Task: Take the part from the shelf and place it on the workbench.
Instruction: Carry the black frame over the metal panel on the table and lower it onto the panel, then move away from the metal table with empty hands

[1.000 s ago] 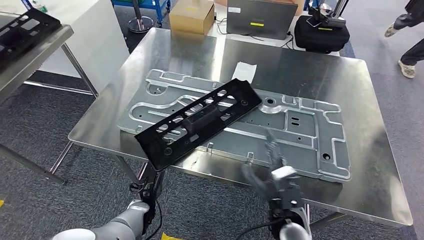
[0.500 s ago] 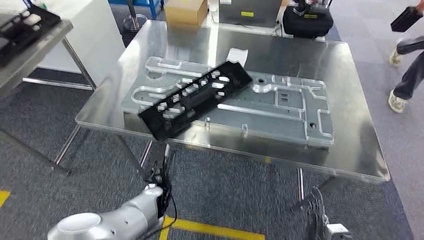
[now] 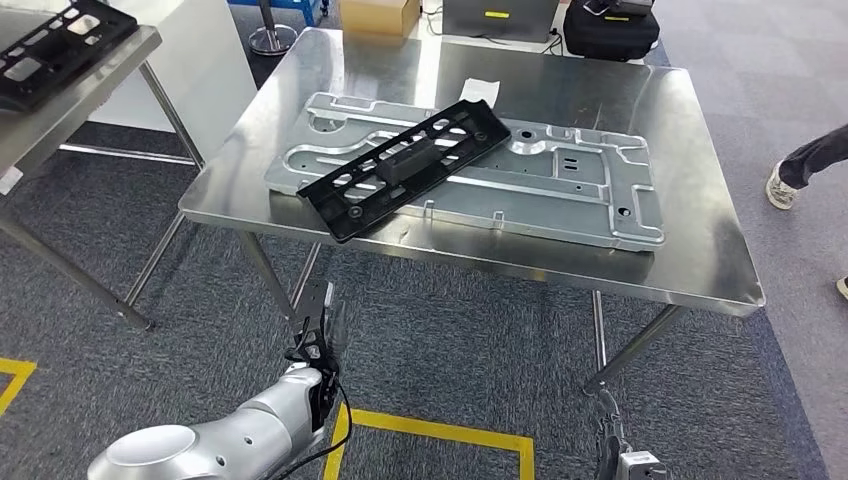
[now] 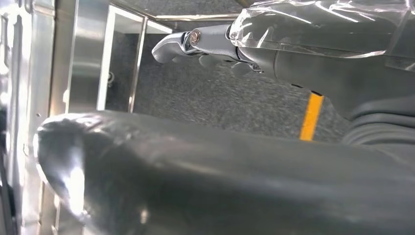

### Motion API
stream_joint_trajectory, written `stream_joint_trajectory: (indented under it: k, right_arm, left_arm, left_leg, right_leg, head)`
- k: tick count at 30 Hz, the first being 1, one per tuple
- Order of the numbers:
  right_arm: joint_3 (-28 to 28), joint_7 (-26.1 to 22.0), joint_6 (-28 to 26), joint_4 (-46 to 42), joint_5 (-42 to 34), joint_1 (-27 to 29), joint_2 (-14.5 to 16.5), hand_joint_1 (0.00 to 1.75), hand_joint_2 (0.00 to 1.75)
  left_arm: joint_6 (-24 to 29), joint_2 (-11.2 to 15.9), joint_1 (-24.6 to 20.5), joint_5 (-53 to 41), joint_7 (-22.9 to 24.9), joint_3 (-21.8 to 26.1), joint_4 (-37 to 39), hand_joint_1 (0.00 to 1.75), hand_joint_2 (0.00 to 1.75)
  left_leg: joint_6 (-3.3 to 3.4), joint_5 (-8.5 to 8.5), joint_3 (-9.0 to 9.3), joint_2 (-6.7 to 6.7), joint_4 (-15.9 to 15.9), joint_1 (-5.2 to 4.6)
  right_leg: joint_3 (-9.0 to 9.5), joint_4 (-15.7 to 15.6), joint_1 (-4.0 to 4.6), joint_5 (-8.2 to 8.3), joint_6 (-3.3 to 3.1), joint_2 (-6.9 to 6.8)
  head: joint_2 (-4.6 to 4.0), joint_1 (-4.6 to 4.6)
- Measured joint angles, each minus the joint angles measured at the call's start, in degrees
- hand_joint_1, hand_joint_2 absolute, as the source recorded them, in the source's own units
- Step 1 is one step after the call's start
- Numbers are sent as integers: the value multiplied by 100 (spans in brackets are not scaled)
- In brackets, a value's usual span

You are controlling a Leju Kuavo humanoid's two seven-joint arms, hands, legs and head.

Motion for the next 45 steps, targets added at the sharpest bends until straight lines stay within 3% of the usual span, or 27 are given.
stream_joint_trajectory:
  k: [3, 4, 5, 6, 8, 10, 12, 14, 16, 18, 19, 21, 23, 25, 26, 28, 30, 31, 33, 34, 35, 36, 38, 39, 41, 44, 45]
  right_arm:
    - [-40, 10, 7, 78, 117, -25, -1, 0, 0]
    - [-54, 15, 8, 103, 163, -33, -2, 0, 0]
    - [-66, 18, 4, 129, 212, -41, -2, 0, 0]
    - [-81, 21, -2, 156, 268, -51, -2, 0, 0]
    - [-107, 24, -23, 207, 369, -80, -1, 0, 0]
    - [-133, 24, -40, 246, 423, -111, -1, 0, 0]
    - [-163, 23, -34, 281, 446, -128, -1, 0, 0]
    - [-210, 38, -14, 344, 545, -148, 2, 0, 0]
    - [-297, 76, 31, 482, 774, -212, 5, 0, 0]
    - [-466, 71, 90, 742, 1053, -326, 7, 0, 0]
    - [-578, 41, 102, 913, 1174, -391, 8, 0, 0]
    - [-801, -35, 91, 1255, 1349, -509, 9, 0, 0]
    - [-945, -84, 69, 1509, 1412, -586, 15, 0, 0]
    - [-1027, -104, 60, 1679, 1428, -644, 27, 0, 0]
    - [-1061, -108, 60, 1745, 1432, -669, 32, 0, 0]
    - [-1118, -111, 59, 1847, 1438, -706, 38, 0, 0]
    - [-1169, -113, 56, 1920, 1441, -724, 40, 0, 0]
    - [-1192, -114, 55, 1948, 1442, -730, 39, 0, 0]
    - [-1222, -113, 55, 1998, 1445, -741, 38, 0, 0]
    - [-1234, -113, 54, 2019, 1447, -746, 38, 0, 0]
    - [-1245, -113, 54, 2037, 1449, -751, 37, 0, 0]
    - [-1253, -113, 54, 2051, 1450, -756, 37, 0, 0]
    - [-1261, -114, 55, 2074, 1453, -769, 37, 0, 0]
    - [-1262, -114, 55, 2082, 1455, -783, 37, 0, 0]
    - [-1265, -115, 55, 2095, 1457, -811, 37, 0, 0]
    - [-1271, -115, 55, 2119, 1458, -817, 38, 0, 0]
    - [-1275, -115, 55, 2127, 1458, -816, 38, 0, 0]
  left_arm:
    - [20, -11, -14, -56, 5, 1, 0, 0, 0]
    - [26, -11, -12, -80, 11, 1, 0, 0, 0]
    - [28, -11, -11, -91, 16, 1, 0, 0, 0]
    - [25, -11, -10, -83, 20, 1, 1, 0, 0]
    - [11, -15, -10, -36, 15, 1, 6, 0, 0]
    - [1, -22, -11, 2, -1, 1, 18, 0, 0]
    - [-5, -27, -8, 15, -17, 1, 33, 0, 0]
    - [-14, -25, 5, 20, -26, 2, 43, 0, 0]
    - [-3, -19, 14, -5, -17, 4, 46, 0, 0]
    - [40, -15, 11, -62, 16, 5, 46, 0, 0]
    - [75, -14, 7, -74, 27, 5, 46, 0, 0]
    - [149, -11, -4, -60, 22, 5, 47, 0, 0]
    - [198, -11, -30, -37, 0, 4, 48, 0, 0]
    - [216, -15, -75, -24, -15, 3, 48, 0, 0]
    - [219, -17, -94, -19, -19, 4, 49, 0, 0]
    - [219, -21, -111, -9, -25, 5, 51, 0, 0]
    - [220, -26, -118, 5, -26, 5, 55, 0, 0]
    - [221, -29, -123, 9, -26, 5, 58, 0, 0]
    - [221, -31, -126, 10, -25, 5, 62, 0, 0]
    - [221, -31, -123, 9, -25, 5, 63, 0, 0]
    - [221, -31, -121, 9, -25, 5, 63, 0, 0]
    - [221, -31, -119, 9, -25, 5, 63, 0, 0]
    - [221, -31, -119, 9, -25, 5, 63, 0, 0]
    - [221, -31, -122, 9, -26, 5, 63, 0, 0]
    - [221, -31, -131, 8, -27, 5, 63, 0, 0]
    - [221, -27, -127, 7, -26, 5, 63, 0, 0]
    - [221, -23, -123, 7, -25, 6, 63, 0, 0]
  left_leg:
    - [64, 219, -256, 8, -6, -3]
    - [60, 289, -354, 8, 2, -6]
    - [51, 356, -451, 8, 12, -7]
    - [38, 421, -543, 8, 21, -7]
    - [-4, 543, -694, 6, 38, -13]
    - [-61, 659, -772, 7, 42, -28]
    - [-129, 781, -791, 12, 8, -29]
    - [-198, 767, -835, 2, 20, -12]
    - [-244, 320, -964, -14, 373, -2]
    - [-267, -270, -1109, -17, 1082, 2]
    - [-272, -397, -1135, -18, 1409, 2]
    - [-255, -261, -977, -18, 1634, -1]
    - [-177, -45, -473, -22, 1120, -22]
    - [-88, -157, 87, -22, 332, -53]
    - [-55, -249, 233, -21, 74, -72]
    - [-7, -227, 258, -15, -93, -80]
    - [79, -80, 188, 4, -157, -56]
    - [120, 3, 129, 12, -184, -38]
    - [156, 153, -44, 15, -185, -40]
    - [146, 226, -145, 15, -177, -38]
    - [128, 295, -247, 16, -164, -34]
    - [106, 356, -350, 17, -143, -25]
    - [42, 457, -536, 17, -75, -3]
    - [7, 494, -615, 16, -24, -1]
    - [-74, 568, -714, 18, 53, -8]
    - [-204, 669, -774, 16, 55, 12]
    - [-235, 567, -817, 10, 120, 26]
  right_leg:
    - [-258, 938, -15, -799, 56, 28]
    - [-287, 1212, -17, -884, 68, 31]
    - [-244, 1341, -18, -834, 72, 32]
    - [-108, 1284, -19, -685, 67, 32]
    - [444, 667, -15, -451, 28, 34]
    - [994, -110, 10, -530, -32, 40]
    - [1141, -422, 43, -602, -93, 46]
    - [1052, -441, 30, -483, -175, 29]
    - [911, -461, 11, -329, -260, 10]
    - [728, -449, 32, -183, -300, 7]
    - [626, -434, 44, -113, -304, 6]
    - [410, -380, 66, 14, -300, 1]
    - [226, -313, 85, 116, -287, -1]
    - [115, -267, 102, 209, -249, -2]
    - [90, -263, 96, 258, -217, -6]
    - [69, -284, 81, 351, -142, -12]
    - [9, -192, 59, 192, -67, 18]
    - [-57, -12, 45, -50, -26, 36]
    - [-230, 643, -2, -645, 56, 55]
    - [-294, 993, -27, -809, 95, 56]
    - [-303, 1238, -52, -823, 131, 55]
    - [-229, 1307, -78, -702, 161, 55]
    - [206, 903, -128, -397, 208, 53]
    - [534, 486, -140, -373, 216, 56]
    - [1007, -192, -131, -529, 149, 68]
    - [1021, -373, -90, -532, -44, 58]
    - [968, -377, -87, -469, -113, 45]
  head:
    - [0, 31]
    - [0, 33]
    - [0, 33]
    - [0, 33]
    - [0, 33]
    - [0, 33]
    - [-1, 39]
    - [-1, 46]
    - [-1, 31]
    - [-1, 13]
    - [-1, 12]
    - [0, 11]
    - [0, 11]
    - [0, 14]
    - [0, 13]
    - [-1, 7]
    - [-1, 13]
    - [-1, 27]
    - [-1, 52]
    - [-1, 56]
    - [-1, 55]
    - [-1, 56]
    - [0, 56]
    - [-1, 61]
    - [-1, 61]
    - [-1, 60]
    - [-1, 55]
